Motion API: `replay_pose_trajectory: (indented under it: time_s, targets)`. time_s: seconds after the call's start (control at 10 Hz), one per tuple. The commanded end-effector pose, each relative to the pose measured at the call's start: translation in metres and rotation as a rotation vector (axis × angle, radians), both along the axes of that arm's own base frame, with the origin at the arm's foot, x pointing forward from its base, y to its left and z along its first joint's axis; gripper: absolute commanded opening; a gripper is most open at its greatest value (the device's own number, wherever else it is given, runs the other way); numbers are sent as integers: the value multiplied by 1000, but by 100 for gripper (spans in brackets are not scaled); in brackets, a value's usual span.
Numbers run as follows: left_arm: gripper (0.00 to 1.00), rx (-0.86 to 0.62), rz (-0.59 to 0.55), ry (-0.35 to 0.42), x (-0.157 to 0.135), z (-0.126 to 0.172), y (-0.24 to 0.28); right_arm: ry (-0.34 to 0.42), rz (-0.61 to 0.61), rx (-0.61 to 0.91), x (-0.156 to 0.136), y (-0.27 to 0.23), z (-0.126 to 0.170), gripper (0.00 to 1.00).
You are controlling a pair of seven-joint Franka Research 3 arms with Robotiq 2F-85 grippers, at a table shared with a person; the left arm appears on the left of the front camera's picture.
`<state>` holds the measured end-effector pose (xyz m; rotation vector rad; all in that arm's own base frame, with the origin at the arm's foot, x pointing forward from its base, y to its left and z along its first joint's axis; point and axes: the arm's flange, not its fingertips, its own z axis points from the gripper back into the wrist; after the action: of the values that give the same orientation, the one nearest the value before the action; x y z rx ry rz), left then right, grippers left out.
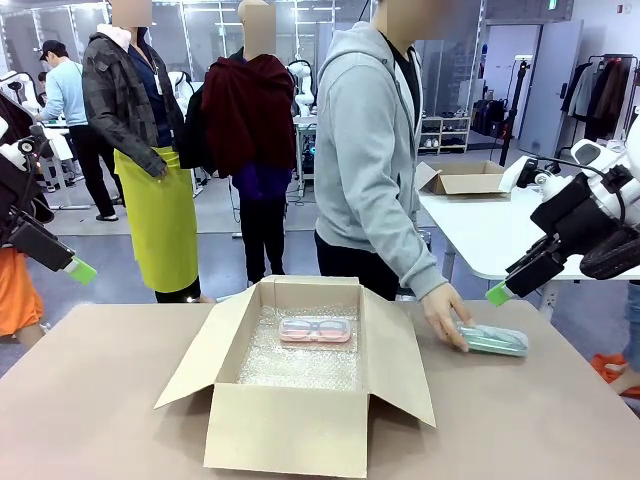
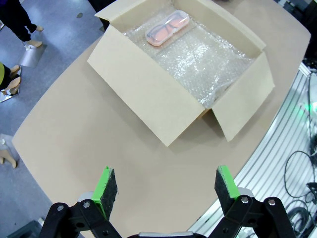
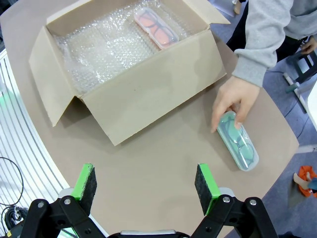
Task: Pack the glasses set securely to prepare it for shipping.
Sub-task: Put the Glasses case from the right side of the table into the Package Box.
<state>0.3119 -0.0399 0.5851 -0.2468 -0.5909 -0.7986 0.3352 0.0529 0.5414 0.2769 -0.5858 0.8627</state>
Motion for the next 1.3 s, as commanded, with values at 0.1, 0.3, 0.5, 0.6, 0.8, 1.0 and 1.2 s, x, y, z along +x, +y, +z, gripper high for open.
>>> replay_pose_trajectory:
  time_s: [0.1,0.3,0.5,0.6,0.8,1.0,1.2]
  targets:
    - [100,-14,-8,-1,-1,1,1,10,-18,0,0,1,2,100]
    - [100,-14,-8,-1,-1,1,1,10,-18,0,0,1,2,100]
    - [100,-14,-8,-1,-1,1,1,10,-18,0,0,1,2,100]
    - [100,-14,-8,-1,-1,1,1,10,-18,0,0,1,2,100]
    - [100,-14,-8,-1,-1,1,1,8,-19,-27,8,-1,-1,100]
    - [100,-14,-8,-1,-1,1,1,18,-34,-72,29,-9,1,100]
    - [100,-14,-8,-1,-1,1,1,79,-13,-100,59,-22,3,100]
